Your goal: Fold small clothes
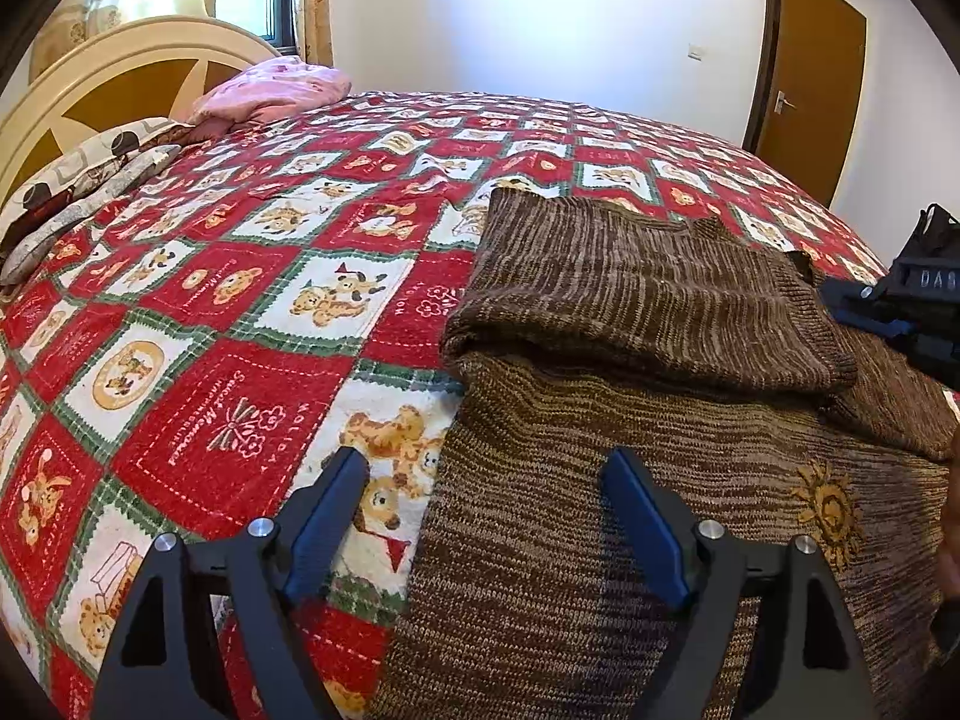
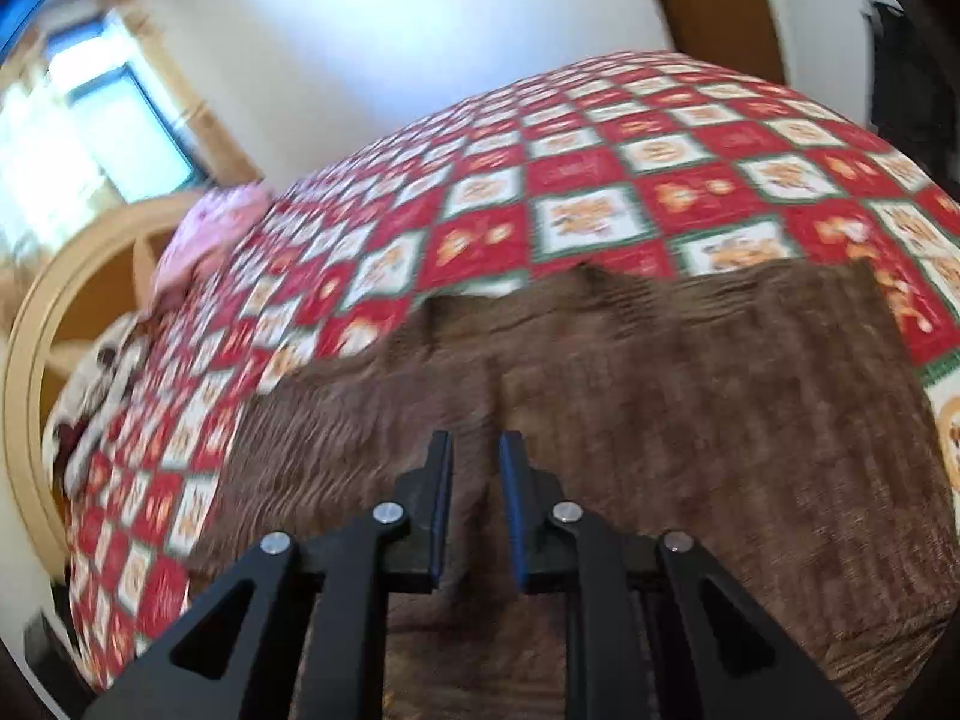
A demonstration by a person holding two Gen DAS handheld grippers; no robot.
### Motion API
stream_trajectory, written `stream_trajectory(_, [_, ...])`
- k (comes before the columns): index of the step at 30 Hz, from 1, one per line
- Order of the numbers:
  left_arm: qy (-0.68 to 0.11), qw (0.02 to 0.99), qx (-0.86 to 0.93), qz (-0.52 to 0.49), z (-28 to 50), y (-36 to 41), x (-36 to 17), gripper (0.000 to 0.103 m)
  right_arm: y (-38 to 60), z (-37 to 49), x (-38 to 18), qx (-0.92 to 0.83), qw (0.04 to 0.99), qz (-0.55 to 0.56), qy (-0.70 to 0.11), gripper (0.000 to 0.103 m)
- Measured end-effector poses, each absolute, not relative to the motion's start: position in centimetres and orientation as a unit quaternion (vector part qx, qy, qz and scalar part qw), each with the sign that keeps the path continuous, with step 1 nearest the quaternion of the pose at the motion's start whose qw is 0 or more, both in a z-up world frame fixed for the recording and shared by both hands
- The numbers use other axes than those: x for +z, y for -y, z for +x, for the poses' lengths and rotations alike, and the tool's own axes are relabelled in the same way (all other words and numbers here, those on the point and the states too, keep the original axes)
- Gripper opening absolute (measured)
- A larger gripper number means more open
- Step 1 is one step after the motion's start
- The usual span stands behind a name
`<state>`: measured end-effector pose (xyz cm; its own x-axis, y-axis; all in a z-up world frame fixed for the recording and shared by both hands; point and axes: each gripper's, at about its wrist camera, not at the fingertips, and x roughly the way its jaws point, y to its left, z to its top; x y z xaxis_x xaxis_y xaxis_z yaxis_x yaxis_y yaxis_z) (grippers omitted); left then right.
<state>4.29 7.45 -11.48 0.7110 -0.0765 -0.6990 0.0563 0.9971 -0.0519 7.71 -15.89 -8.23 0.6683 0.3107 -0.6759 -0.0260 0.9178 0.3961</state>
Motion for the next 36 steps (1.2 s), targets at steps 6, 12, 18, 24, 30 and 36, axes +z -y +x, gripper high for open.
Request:
stream_trajectory(6, [-0.383,0.923,-0.038,-0.009,4.4,-7.4,-11.5,0.087,14.6,6.7,-10.9,0.084,0.898,0.123,-0.413,0.021])
stream_trajectory(12, [-0.359,0.932,-0.047,0.022,2.9,-9.8,-7.6,0.087,15.7,2.4,-6.9,0.089,0.902,0.121,-0.406,0.044])
stream_trajectory(18, [-0.3,0.951,-0.002,0.067,-1.8,-16.4,-2.1,0.087,13.9,-5.0,-2.7,0.136,0.913,0.104,-0.371,0.064])
stream_trajectory(24, [-0.307,0.943,0.094,0.084,-7.8,-23.3,-1.2,0.087,7.7,-10.9,-3.3,0.255,0.876,0.088,-0.4,0.064])
stream_trajectory(30, [-0.334,0.936,0.11,0.02,-10.9,-27.9,-2.3,0.087,-0.8,-16.6,-5.5,0.361,0.834,-0.005,-0.418,0.064])
stream_trajectory(36, [-0.321,0.941,0.109,0.007,-13.2,-29.2,-2.6,0.087,-6.7,-20.1,-8.2,0.411,0.797,-0.099,-0.432,0.064])
